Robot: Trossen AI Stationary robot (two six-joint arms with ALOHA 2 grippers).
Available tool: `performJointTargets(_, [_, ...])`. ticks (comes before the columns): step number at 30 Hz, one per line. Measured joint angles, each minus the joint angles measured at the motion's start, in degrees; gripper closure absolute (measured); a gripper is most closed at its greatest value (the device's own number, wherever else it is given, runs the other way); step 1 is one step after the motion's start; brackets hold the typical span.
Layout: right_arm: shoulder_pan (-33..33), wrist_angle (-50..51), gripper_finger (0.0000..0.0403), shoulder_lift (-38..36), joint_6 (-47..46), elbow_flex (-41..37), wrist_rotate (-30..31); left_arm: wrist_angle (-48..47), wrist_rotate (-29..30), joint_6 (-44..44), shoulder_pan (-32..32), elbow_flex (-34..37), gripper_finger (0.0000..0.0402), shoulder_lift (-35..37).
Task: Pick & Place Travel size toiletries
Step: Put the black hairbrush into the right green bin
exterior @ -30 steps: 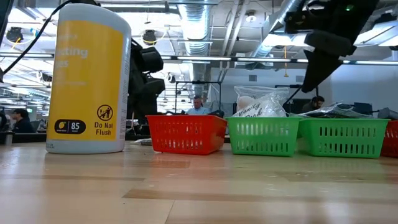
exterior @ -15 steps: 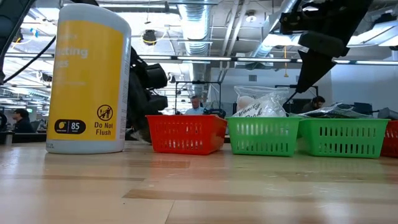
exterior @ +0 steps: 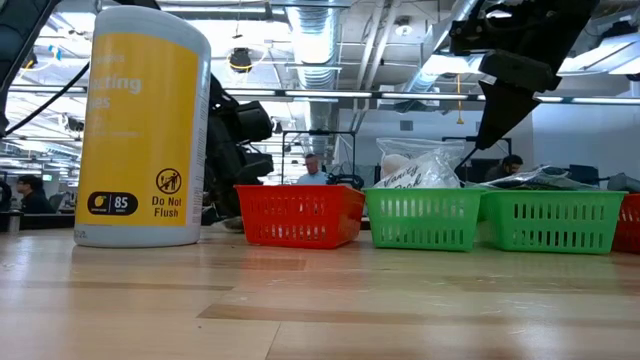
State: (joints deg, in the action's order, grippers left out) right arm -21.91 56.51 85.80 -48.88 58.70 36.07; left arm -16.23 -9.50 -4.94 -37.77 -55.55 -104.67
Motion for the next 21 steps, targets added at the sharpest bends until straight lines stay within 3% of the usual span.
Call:
performJointTargets(7, [0.0,-0.02,0.028,0.0,-0.02,0.0,0.05,1.16,3.21,0.17,1.93,0.02,0.032,-0.23])
performJointTargets(12, [0.0,-0.02,0.028,0.0,-0.02,0.0,0.13,1.15,5.21,1.5,2.68,0.07,0.039,-0.32])
performJointTargets(21, [0.0,-0.02,0.028,0.0,-0.02,0.0,0.15,-0.03,6.66,1.58,3.25,0.44,0.04,1.41])
